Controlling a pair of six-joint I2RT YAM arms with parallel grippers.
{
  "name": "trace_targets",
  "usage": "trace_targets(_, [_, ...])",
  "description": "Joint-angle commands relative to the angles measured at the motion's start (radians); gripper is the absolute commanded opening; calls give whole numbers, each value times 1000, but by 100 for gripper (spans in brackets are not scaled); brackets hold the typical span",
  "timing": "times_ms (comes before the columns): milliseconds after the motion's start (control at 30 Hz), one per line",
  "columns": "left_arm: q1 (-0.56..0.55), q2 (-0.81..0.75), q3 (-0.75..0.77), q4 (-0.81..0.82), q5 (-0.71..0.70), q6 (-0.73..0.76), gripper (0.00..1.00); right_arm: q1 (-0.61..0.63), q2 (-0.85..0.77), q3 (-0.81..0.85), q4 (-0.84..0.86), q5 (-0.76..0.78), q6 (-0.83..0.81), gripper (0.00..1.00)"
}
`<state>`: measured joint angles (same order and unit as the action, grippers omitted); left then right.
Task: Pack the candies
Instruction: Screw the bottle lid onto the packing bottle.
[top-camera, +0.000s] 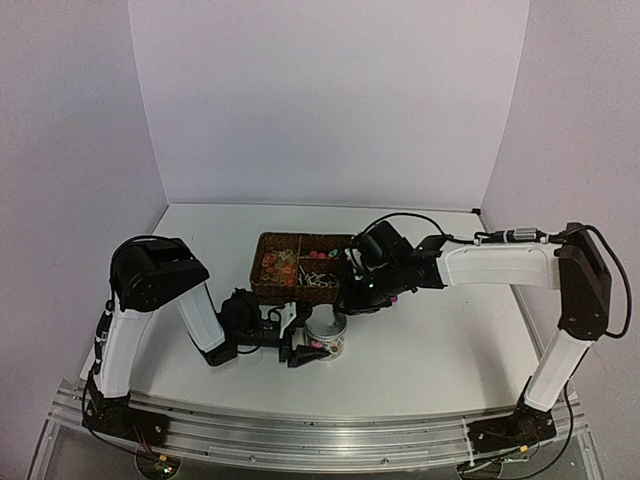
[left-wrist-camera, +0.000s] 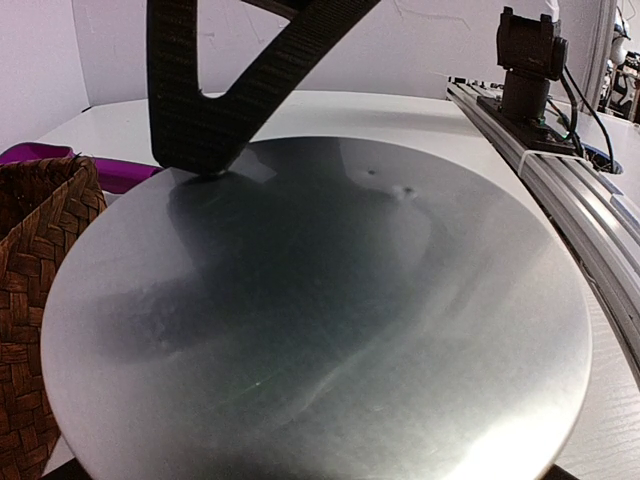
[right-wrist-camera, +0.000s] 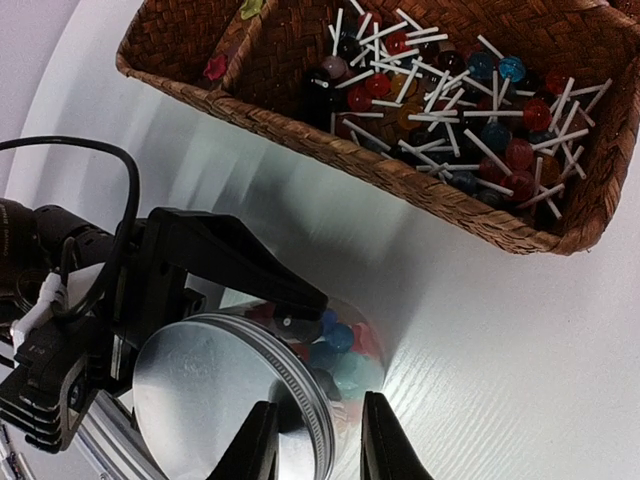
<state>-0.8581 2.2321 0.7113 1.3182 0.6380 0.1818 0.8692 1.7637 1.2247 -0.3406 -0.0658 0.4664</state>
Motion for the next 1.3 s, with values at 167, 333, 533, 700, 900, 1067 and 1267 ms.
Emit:
trace_targets(167, [6, -25, 7, -75, -42, -16, 80, 12, -13, -61, 34, -28, 66, 15])
trace_targets(333, [10, -20, 12, -86, -75, -54, 79, 82, -74, -150, 39, 13, 199, 11])
trace_targets(533, [18, -20, 19, -110, -99, -70, 79, 164, -136, -231, 42, 60, 376, 10])
trace_targets(700, [19, -21, 21, -114, -107, -70, 78, 208, -189, -288, 43, 91, 493, 10])
trace_targets(900, [19, -18, 23, -106, -89, -54, 78, 266, -153, -275, 60, 100, 555, 6])
trace_targets(1067, [19, -19, 19, -105, -80, -38, 78, 311, -126, -281, 122, 85, 630, 0])
trace_targets(1267, [19, -19, 20, -98, -60, -42, 77, 373, -118, -292, 155, 77, 727, 2])
